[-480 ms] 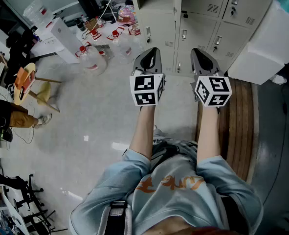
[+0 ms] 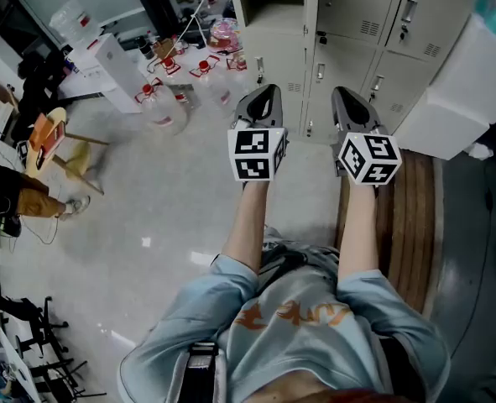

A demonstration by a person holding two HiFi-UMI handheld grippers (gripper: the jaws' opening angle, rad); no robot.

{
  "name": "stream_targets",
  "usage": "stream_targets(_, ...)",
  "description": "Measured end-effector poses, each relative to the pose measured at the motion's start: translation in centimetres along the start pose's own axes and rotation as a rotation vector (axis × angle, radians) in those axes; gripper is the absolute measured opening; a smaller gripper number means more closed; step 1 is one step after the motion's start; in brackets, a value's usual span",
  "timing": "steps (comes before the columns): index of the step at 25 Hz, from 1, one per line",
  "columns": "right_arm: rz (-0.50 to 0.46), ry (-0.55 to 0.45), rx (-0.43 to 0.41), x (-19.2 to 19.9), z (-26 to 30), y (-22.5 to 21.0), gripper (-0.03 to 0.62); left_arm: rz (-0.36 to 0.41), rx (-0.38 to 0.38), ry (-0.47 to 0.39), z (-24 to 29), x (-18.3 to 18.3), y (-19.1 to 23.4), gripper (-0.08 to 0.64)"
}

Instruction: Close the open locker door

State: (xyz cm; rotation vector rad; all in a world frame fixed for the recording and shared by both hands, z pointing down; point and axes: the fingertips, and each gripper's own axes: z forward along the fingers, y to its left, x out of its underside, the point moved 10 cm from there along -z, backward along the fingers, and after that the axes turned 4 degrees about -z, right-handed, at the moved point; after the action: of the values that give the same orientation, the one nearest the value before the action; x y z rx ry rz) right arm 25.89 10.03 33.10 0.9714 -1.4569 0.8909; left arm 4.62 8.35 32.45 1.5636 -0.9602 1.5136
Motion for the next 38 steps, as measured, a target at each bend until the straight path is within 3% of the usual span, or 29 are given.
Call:
stream_targets(14, 0.034, -0.044, -0.074, 0.0, 3.1, -1.3, 0.035, -0.011, -0.031, -0.016, 1.4, -0.5, 1.7, 0.018)
stream_targets(18, -0.024, -0.012, -0.113, 0.5, 5.3, -1.3, 0.035, -0.032, -0.022, -0.015, 3.5, 0.1, 2.9, 0.018)
stream_targets(38, -0.002, -0.005, -0.076, 1.5, 15.6, -5.5, 0.037, -0.092, 0.039, 0.054, 14.6, 1.2, 9.1, 0.018)
